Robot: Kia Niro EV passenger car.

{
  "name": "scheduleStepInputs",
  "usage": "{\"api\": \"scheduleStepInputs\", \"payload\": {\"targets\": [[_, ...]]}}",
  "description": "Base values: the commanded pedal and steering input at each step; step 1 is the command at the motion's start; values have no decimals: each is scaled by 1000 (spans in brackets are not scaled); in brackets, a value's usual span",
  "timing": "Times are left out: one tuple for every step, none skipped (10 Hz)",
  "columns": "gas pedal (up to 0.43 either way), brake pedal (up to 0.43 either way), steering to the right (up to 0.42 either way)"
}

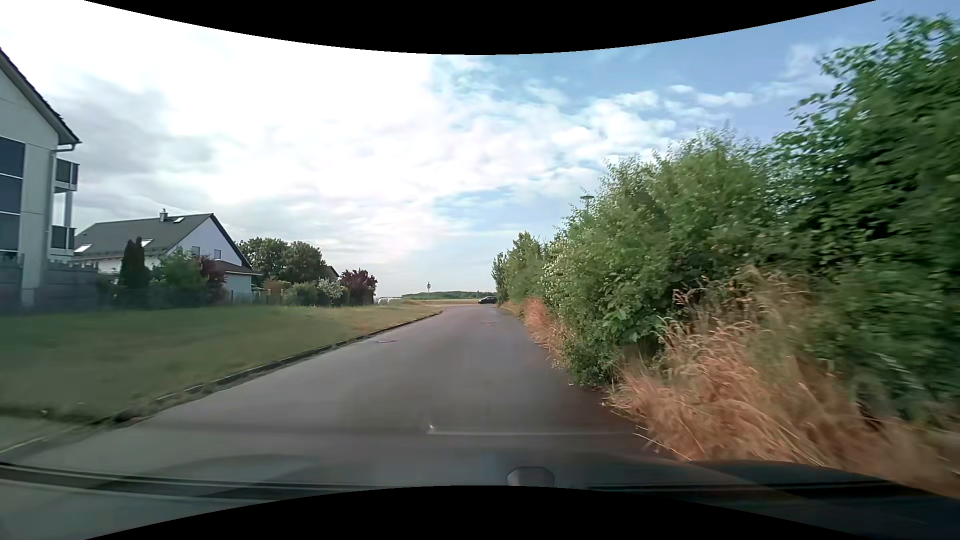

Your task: Follow the waypoints while adhering to traffic rules and regulations

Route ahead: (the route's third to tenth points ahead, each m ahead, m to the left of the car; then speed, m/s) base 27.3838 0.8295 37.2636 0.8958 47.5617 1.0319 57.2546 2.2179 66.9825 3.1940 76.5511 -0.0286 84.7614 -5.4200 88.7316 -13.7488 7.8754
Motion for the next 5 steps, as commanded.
{"api": "scheduleStepInputs", "payload": {"targets": [[110, 0, -1], [110, 0, -3], [98, 0, -3], [79, 0, -4], [79, 0, -11]]}}
